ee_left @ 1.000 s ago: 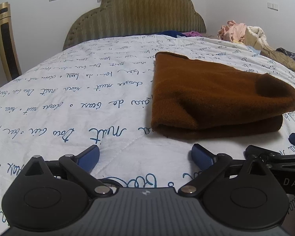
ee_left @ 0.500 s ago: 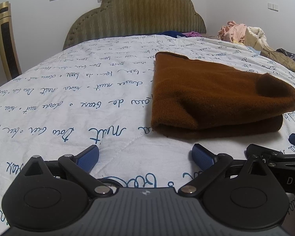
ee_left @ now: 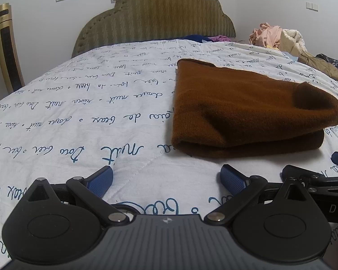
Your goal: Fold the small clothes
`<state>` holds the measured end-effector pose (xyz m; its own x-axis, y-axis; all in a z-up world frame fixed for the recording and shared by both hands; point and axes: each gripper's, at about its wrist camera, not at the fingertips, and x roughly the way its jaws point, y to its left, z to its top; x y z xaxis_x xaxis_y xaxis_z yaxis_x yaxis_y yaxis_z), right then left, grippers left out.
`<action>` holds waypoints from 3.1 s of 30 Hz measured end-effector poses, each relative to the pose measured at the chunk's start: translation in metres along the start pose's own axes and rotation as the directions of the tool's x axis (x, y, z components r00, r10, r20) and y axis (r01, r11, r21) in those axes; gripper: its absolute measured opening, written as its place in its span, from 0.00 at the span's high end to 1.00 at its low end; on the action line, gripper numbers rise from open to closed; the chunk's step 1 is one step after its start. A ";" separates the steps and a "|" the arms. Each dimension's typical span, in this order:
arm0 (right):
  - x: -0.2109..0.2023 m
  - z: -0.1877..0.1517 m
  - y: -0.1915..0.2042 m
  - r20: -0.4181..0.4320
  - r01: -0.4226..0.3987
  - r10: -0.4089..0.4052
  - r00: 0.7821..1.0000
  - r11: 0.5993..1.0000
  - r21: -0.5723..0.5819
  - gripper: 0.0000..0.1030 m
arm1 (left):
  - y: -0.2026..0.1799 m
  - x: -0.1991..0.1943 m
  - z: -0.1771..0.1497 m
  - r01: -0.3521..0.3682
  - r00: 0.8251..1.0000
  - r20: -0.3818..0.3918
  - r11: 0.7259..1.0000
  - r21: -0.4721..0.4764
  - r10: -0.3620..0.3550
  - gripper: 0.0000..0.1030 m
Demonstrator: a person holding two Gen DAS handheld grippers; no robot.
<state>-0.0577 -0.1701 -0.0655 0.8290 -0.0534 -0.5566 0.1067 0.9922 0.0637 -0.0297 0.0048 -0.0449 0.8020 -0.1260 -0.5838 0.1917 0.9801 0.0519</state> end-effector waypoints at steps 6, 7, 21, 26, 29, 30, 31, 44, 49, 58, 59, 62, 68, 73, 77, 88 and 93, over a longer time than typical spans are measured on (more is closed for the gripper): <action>0.000 0.000 0.000 -0.006 0.007 -0.007 1.000 1.000 0.005 0.00 | 0.002 -0.002 0.000 0.029 1.000 0.002 1.000 0.001 -0.029 0.01; 0.000 0.000 -0.001 -0.006 0.007 -0.007 1.000 1.000 0.010 0.00 | 0.002 -0.002 0.001 0.030 1.000 -0.005 1.000 0.001 -0.030 0.01; -0.019 0.011 -0.011 -0.058 -0.077 0.083 0.995 0.991 0.109 0.00 | 0.015 -0.020 0.028 -0.029 0.998 -0.063 0.999 -0.019 0.028 0.01; -0.038 0.018 -0.025 -0.054 -0.167 0.186 0.981 0.952 0.255 0.00 | 0.024 -0.020 0.027 -0.031 0.996 -0.089 0.998 -0.063 0.026 0.01; -0.051 0.023 -0.021 -0.031 -0.138 0.150 0.988 0.963 0.232 0.00 | 0.027 -0.022 0.026 -0.049 0.995 -0.088 0.996 -0.069 0.043 0.01; -0.055 0.025 -0.018 -0.019 -0.130 0.137 0.990 0.969 0.208 0.00 | 0.028 -0.022 0.026 -0.051 0.995 -0.090 0.996 -0.072 0.045 0.01; -0.058 0.026 -0.015 -0.009 -0.118 0.121 0.993 0.977 0.177 0.00 | 0.029 -0.022 0.026 -0.050 0.995 -0.093 0.996 -0.074 0.043 0.01; -0.056 0.024 0.005 -0.002 -0.031 0.031 1.000 0.999 0.007 0.00 | 0.026 -0.024 0.025 -0.061 0.995 -0.085 0.997 -0.049 0.057 0.01; -0.057 0.022 0.007 0.003 -0.013 0.013 1.000 1.000 -0.023 0.00 | 0.025 -0.023 0.025 -0.064 0.994 -0.090 0.997 -0.048 0.059 0.01; -0.059 0.022 0.012 0.012 -0.011 0.012 1.000 0.999 -0.052 0.00 | 0.026 -0.023 0.024 -0.069 0.994 -0.088 0.997 -0.047 0.065 0.01; -0.059 0.022 0.012 0.011 -0.009 0.010 1.000 0.999 -0.053 0.00 | 0.026 -0.023 0.024 -0.069 0.994 -0.088 0.996 -0.047 0.065 0.01; -0.059 0.022 0.010 0.012 -0.007 0.008 1.000 0.999 -0.052 0.00 | 0.027 -0.022 0.024 -0.071 0.994 -0.090 0.996 -0.048 0.066 0.01; -0.060 0.022 0.010 0.016 -0.006 0.007 1.000 0.998 -0.055 0.00 | 0.029 -0.020 0.024 -0.090 0.992 -0.097 0.994 -0.055 0.084 0.01; -0.059 0.022 0.010 0.013 -0.007 0.008 1.000 0.998 -0.055 0.00 | 0.031 -0.019 0.023 -0.092 0.991 -0.104 0.994 -0.060 0.085 0.01; -0.058 0.022 0.010 0.009 -0.006 0.006 1.000 0.999 -0.054 0.00 | 0.030 -0.020 0.022 -0.089 0.991 -0.109 0.995 -0.054 0.082 0.01; -0.051 0.025 -0.001 0.005 0.020 -0.020 1.000 1.000 -0.018 0.00 | 0.031 -0.026 0.021 -0.075 0.992 -0.108 0.996 -0.051 0.069 0.01; -0.044 0.027 -0.011 -0.016 -0.005 0.006 1.000 0.999 0.041 0.00 | 0.029 -0.027 0.022 -0.078 0.992 -0.108 0.996 -0.042 0.073 0.01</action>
<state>-0.0805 -0.1814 -0.0190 0.8206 -0.0458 -0.5697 0.1249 0.9871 0.1005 -0.0334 0.0335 -0.0102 0.7482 -0.0371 -0.6624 0.1050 0.9925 0.0630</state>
